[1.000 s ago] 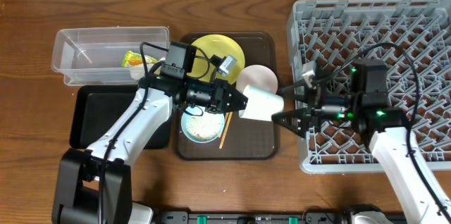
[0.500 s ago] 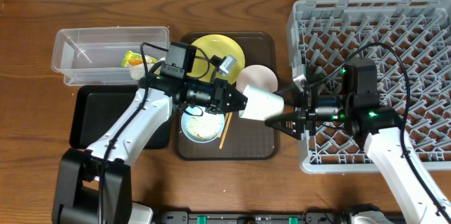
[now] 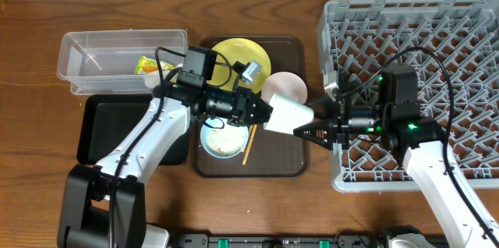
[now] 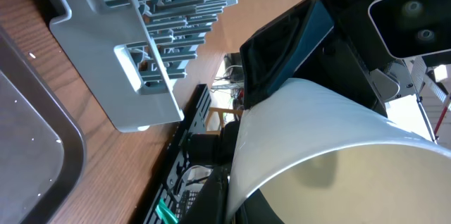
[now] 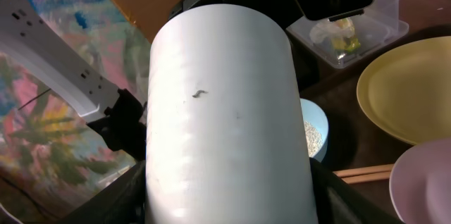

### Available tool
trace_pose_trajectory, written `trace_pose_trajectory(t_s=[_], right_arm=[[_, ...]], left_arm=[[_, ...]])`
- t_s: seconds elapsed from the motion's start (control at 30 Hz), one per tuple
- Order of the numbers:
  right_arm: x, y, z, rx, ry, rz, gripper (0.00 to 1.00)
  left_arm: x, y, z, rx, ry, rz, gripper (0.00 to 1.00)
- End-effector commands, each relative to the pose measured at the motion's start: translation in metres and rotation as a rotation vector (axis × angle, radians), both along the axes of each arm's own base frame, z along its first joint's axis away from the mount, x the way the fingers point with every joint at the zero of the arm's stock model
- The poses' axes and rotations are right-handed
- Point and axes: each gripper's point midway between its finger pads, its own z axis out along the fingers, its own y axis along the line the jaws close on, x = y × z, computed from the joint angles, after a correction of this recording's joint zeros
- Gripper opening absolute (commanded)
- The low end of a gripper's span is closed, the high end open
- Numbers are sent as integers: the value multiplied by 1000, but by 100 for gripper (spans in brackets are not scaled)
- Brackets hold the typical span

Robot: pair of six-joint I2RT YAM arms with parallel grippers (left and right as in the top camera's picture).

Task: Sort waste into correct bins and load items into the dishwasher rack
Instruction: 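Carry the white cup with the right gripper and place it in the rack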

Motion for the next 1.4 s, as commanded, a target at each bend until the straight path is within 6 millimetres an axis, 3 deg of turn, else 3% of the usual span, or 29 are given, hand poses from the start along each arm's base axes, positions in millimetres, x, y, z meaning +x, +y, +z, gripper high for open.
trace_pose_trajectory(t_s=[0.0,0.07,0.13,0.23,0.4,0.5,0.63,0.97,1.03,1.27,1.37], right_arm=[[-2,3,3,10,-7,21,54],[-1,3,2,8,-7,19,51],[0,2,0,-3,-2,7,51],[6,0,-6,-41,26,-35,49],[22,-8,-25,-141,102,-165,45],[31,-18,-38,-222,144,-261,42],[37,-34,-49,-334,158,-371,39],[55,-76,-5,-504,140,-648,12],[54,-85,-2,-548,173,-699,1],[32,-150,-19,-760,418,-1001,1],[26,-175,-14,-782,480,-1087,1]], left_arm=[[1,0,0,-2,-1,1,8],[3,0,-2,9,-6,9,15],[5,1,-5,26,-13,20,31],[10,2,-13,74,-29,49,43],[28,16,-50,293,-78,157,58],[37,40,-77,473,-92,230,60],[40,66,-82,561,-115,273,63],[31,115,-62,751,-247,353,63],[28,123,-61,801,-255,370,63],[20,142,-66,911,-247,389,63],[20,142,-66,911,-246,388,63]])
